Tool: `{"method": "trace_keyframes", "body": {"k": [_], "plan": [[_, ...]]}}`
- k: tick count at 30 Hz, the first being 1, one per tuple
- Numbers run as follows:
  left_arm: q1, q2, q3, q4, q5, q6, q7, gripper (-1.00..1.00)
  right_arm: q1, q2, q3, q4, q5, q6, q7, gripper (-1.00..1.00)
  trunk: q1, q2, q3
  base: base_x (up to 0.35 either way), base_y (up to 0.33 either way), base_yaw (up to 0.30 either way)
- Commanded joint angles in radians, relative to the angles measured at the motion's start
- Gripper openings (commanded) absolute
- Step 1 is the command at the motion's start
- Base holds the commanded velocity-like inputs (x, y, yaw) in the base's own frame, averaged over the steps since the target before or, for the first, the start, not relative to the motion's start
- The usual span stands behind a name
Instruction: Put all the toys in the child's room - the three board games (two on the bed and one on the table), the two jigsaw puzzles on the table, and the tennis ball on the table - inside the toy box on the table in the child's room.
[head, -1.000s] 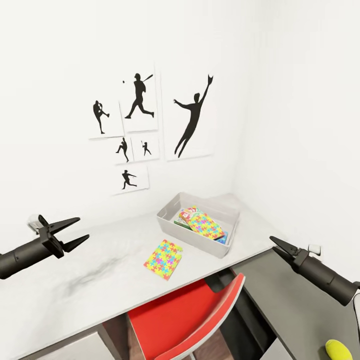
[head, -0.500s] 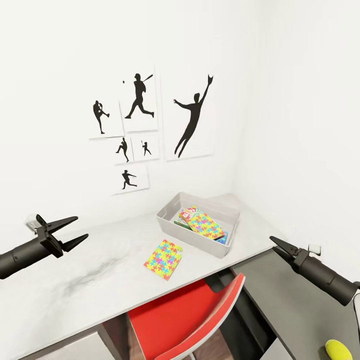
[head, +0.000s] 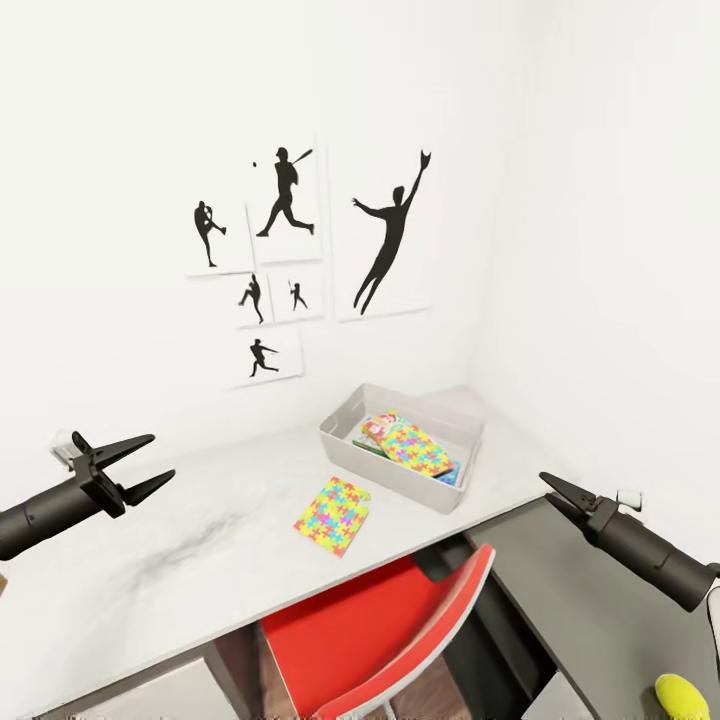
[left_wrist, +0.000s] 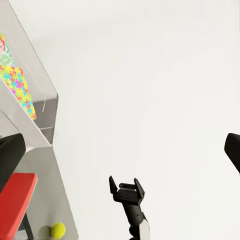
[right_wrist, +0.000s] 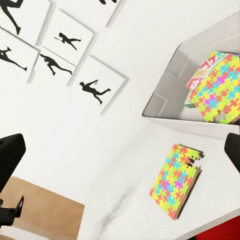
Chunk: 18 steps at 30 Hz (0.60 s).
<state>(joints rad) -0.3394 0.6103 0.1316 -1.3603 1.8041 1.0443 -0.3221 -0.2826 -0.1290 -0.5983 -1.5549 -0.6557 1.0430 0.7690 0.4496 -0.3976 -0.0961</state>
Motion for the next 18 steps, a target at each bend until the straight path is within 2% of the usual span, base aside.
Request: {"method": "trace_keyframes", "body": {"k": [1, 10, 18], "plan": [[-0.001, 0.0, 0.0, 0.001, -0.008, 0.003, -0.009, 1.0, -0.001, 0.0, -0.001, 0.0, 0.005, 0.004, 0.007, 1.0, 0.0, -0.002, -0.002, -0.135, 0.178, 0.093], [-0.001, 0.0, -0.001, 0.003, -0.008, 0.003, -0.009, 1.0, -0.001, 0.0, -0.001, -0.002, 0.005, 0.004, 0.004, 1.0, 0.0, -0.002, -0.007, -0.17, 0.212, 0.199], [-0.001, -0.001, -0.001, 0.003, -0.009, 0.003, -0.009, 1.0, -0.001, 0.0, 0.001, -0.002, 0.006, 0.003, -0.005, 1.0, 0.0, -0.002, -0.014, -0.043, 0.205, 0.237]]}}
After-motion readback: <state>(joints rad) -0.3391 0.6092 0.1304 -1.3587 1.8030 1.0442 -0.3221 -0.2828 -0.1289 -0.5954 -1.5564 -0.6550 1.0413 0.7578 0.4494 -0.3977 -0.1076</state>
